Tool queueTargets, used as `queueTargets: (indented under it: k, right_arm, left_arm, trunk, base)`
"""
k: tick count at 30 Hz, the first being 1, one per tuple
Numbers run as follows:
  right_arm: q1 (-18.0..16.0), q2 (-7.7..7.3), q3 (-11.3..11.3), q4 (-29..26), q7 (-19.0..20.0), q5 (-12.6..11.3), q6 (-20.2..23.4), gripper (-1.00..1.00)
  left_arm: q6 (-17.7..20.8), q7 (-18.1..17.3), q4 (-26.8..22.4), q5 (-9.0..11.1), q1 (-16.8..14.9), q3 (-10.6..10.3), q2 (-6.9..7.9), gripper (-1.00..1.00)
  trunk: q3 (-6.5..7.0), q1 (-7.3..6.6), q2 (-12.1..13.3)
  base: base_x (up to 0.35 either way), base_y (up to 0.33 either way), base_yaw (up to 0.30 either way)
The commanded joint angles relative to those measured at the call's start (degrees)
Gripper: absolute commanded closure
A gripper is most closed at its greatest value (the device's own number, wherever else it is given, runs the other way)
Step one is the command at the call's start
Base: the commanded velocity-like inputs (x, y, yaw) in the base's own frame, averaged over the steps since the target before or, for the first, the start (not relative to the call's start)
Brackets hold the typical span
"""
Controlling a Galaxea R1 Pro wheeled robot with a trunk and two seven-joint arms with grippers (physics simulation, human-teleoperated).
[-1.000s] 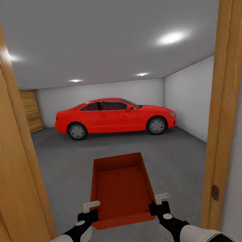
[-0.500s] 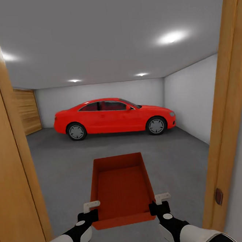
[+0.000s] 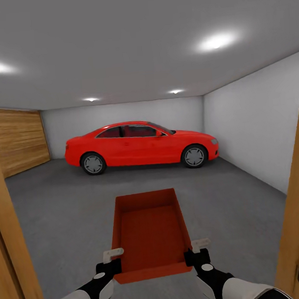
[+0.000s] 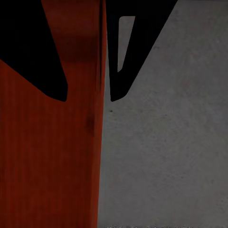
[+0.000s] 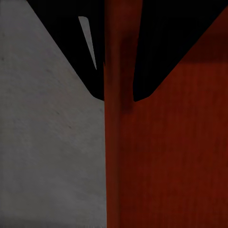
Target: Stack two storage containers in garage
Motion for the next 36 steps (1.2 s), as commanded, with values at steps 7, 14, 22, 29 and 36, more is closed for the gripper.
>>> queueTargets:
  k: [7,14,22,29,36]
  right_arm:
    - [-0.08,0.35,-2.93,0.04,0.73,-0.11,0.00,1.00]
    - [-0.08,0.36,-2.93,0.04,0.73,-0.11,0.00,1.00]
    - [-0.08,0.35,-2.93,0.04,0.73,-0.11,0.00,1.00]
    - [-0.08,0.36,-2.93,0.04,0.73,-0.11,0.00,1.00]
    - [-0.08,0.36,-2.93,0.04,0.73,-0.11,0.00,1.00]
  left_arm:
    - [-0.39,0.12,-0.05,0.98,-0.04,0.38,-0.04,1.00]
    - [-0.40,0.12,-0.05,0.98,-0.04,0.37,-0.08,1.00]
    - [-0.33,0.12,-0.05,0.98,-0.04,0.38,-0.08,1.00]
    - [-0.34,0.12,-0.05,0.98,-0.04,0.36,-0.08,1.00]
    - [-0.31,0.12,-0.05,0.98,-0.04,0.37,-0.08,1.00]
  trunk:
    - [-0.09,0.02,-0.07]
    - [-0.09,0.02,-0.07]
    - [-0.09,0.02,-0.07]
    - [-0.09,0.02,-0.07]
    - [-0.09,0.02,-0.07]
  base:
    - [0.077,0.112,0.000]
    - [0.037,0.014,0.000]
    - [0.290,0.000,0.000]
    - [0.321,0.000,0.000]
    - [0.321,0.000,0.000]
